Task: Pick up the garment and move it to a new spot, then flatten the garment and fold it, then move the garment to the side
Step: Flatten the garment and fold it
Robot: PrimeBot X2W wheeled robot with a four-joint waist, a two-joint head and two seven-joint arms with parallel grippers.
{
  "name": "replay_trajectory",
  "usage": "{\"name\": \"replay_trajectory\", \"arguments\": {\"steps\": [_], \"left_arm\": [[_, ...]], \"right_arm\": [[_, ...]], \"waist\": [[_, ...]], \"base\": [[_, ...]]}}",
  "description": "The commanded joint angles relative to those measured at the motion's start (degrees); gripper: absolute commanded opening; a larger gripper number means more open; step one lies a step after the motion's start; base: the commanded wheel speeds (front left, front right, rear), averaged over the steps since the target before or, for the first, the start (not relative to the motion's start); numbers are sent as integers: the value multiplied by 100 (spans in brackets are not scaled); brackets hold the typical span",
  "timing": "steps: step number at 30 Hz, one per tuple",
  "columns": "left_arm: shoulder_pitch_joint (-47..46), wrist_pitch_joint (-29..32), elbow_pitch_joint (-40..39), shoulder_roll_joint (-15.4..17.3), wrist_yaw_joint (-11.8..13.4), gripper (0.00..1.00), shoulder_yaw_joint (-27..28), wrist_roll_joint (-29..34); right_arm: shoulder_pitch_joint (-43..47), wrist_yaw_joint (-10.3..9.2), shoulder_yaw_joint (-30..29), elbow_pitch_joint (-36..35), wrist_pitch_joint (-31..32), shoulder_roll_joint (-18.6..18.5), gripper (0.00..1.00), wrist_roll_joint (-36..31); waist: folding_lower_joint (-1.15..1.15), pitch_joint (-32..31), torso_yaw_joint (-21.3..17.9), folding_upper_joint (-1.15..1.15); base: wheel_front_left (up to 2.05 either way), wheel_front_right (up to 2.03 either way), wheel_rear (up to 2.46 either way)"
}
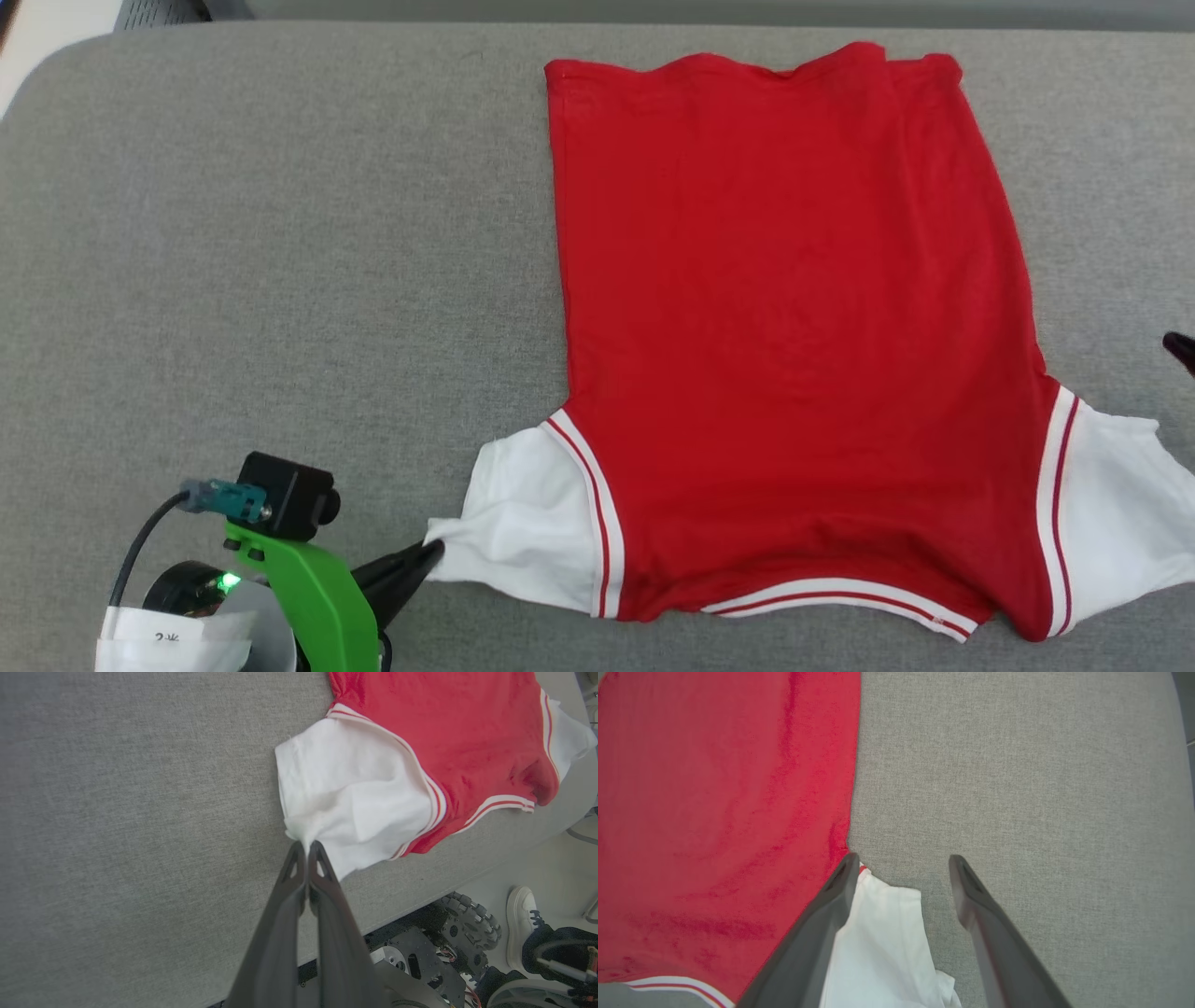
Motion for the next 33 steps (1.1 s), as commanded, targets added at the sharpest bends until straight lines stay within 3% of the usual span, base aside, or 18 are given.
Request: {"name": "replay_trajectory", "arguments": {"steps": [1,2,4,11,21,33], "left_arm": [[-117,60,-104,48,57,0,-37,95],[-239,120,-298,39,144,0,-124,306],[-320,139,-354,25,167,0,-205,467],[-644,49,-425,-231,61,0,-412,723],[-1003,-255,-316,-611,-90,0,-536,917],[-1170,-569,6,-840,-306,0,-590,923]], "right_arm": [[-325,-8,44,2,161,-13,100,43],[-1090,-8,116,157,695,-65,100,-5],[-1604,-8,151,309,1062,-70,100,-86],[-3348,-8,292,1033,1880,-92,100,-597],[-4994,-8,433,2277,2036,-83,100,-1419],[-5405,-8,792,2906,1934,-153,100,-1698]], "waist": [[0,640,338,0],[0,1013,538,0],[0,1236,661,0],[0,1863,1119,0],[0,2354,1551,0],[0,2513,1757,0]], "base": [[0,0,0],[0,0,0],[0,0,0],[0,0,0],[0,0,0],[0,0,0]]}}
